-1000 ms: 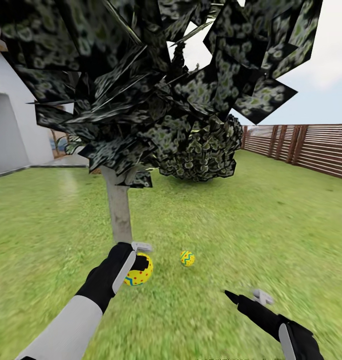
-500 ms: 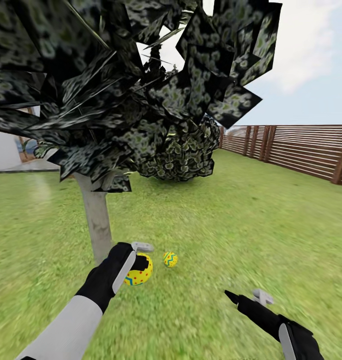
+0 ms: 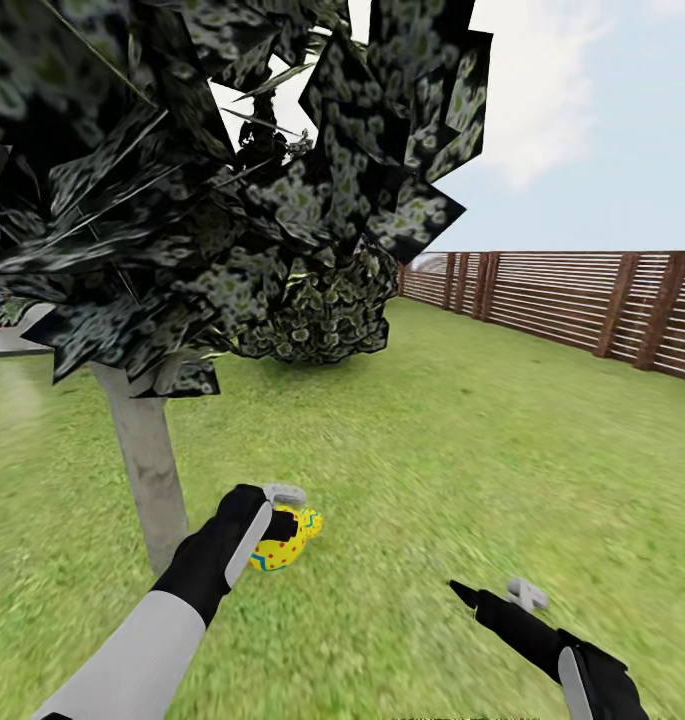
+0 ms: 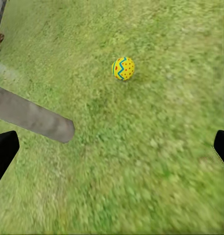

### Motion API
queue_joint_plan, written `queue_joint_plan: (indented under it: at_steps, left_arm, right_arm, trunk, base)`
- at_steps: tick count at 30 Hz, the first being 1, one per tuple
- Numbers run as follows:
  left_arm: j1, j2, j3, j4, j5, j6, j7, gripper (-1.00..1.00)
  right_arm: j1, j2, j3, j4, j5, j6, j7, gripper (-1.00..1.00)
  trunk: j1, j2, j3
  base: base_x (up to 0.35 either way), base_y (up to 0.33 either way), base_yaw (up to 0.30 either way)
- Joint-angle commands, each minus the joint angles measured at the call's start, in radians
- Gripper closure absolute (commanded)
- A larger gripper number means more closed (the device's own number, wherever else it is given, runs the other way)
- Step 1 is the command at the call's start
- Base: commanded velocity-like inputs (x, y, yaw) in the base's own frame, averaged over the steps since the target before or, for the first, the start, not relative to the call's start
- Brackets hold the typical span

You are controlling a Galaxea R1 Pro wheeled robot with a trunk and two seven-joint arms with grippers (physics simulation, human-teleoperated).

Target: Take the three Easter eggs out of the wicker basket on the lawn in the garden, then place them on the lawn next to a single tree (choose any tree) so that all three eggs are next to the same tree and none are left in the basket.

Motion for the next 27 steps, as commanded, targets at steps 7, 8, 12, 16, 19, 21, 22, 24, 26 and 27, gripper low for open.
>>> queue_joint_plan:
  at_steps: [7,8,12,16,19,21,22,24,26,27]
  left_arm:
    - [-0.001,0.0,-0.002,-0.001,0.011,0.003,0.01,1.0]
    - [-0.001,0.0,-0.002,-0.001,0.011,0.003,0.009,1.0]
    - [-0.001,0.0,-0.002,-0.002,0.012,0.003,0.008,1.0]
    - [-0.001,0.0,-0.002,-0.001,0.011,-0.001,0.015,1.0]
    - [-0.001,0.0,-0.037,-0.001,0.01,-0.002,0.018,1.0]
    - [-0.001,0.0,-0.06,-0.001,0.01,-0.003,0.019,1.0]
    - [-0.001,0.0,-0.064,-0.001,0.01,-0.003,0.019,1.0]
    - [-0.001,0.0,-0.07,-0.001,0.01,-0.007,0.019,1.0]
    - [-0.001,0.0,-0.071,0.0,0.009,-0.01,0.019,1.0]
    - [-0.001,0.001,-0.072,0.0,0.009,-0.011,0.019,1.0]
  right_arm:
    - [-0.001,0.001,-0.003,-0.001,-0.006,0.009,0.002,-1.0]
    - [-0.001,0.001,-0.003,-0.001,-0.003,0.01,0.001,-1.0]
    - [-0.001,0.001,-0.004,-0.001,-0.005,0.009,0.001,-1.0]
    - [0.0,0.001,-0.004,-0.001,-0.006,0.009,0.002,-1.0]
    - [0.0,0.001,-0.004,-0.001,-0.007,0.009,0.002,-1.0]
    - [0.0,0.001,-0.004,-0.001,-0.007,0.009,0.002,-1.0]
    - [0.0,0.001,-0.005,-0.001,-0.007,0.009,0.002,-1.0]
    - [0.0,0.0,-0.005,-0.001,-0.007,0.009,0.001,-1.0]
    - [0.0,-0.001,-0.004,-0.001,-0.007,0.009,0.002,-1.0]
    - [0.0,-0.001,-0.004,-0.001,-0.008,0.009,0.002,-1.0]
  trunk:
    - [-0.027,0.048,0.021]
    - [-0.027,0.048,0.021]
    - [-0.027,0.048,0.021]
    - [-0.027,0.048,0.021]
    - [-0.027,0.048,0.021]
    - [-0.027,0.048,0.021]
    - [-0.027,0.048,0.021]
    - [-0.027,0.048,0.022]
    - [-0.027,0.048,0.022]
    - [-0.027,0.048,0.023]
  base:
    - [0.0,0.0,-0.157]
    - [0.0,0.0,-0.017]
    - [0.0,-0.001,-0.005]
    - [0.075,-0.111,-0.001]
    - [0.159,-0.215,0.0]
    - [0.172,-0.231,-0.049]
    - [0.174,-0.235,-0.149]
    - [0.174,-0.239,-0.217]
    - [0.168,-0.244,-0.23]
    - [0.163,-0.246,-0.173]
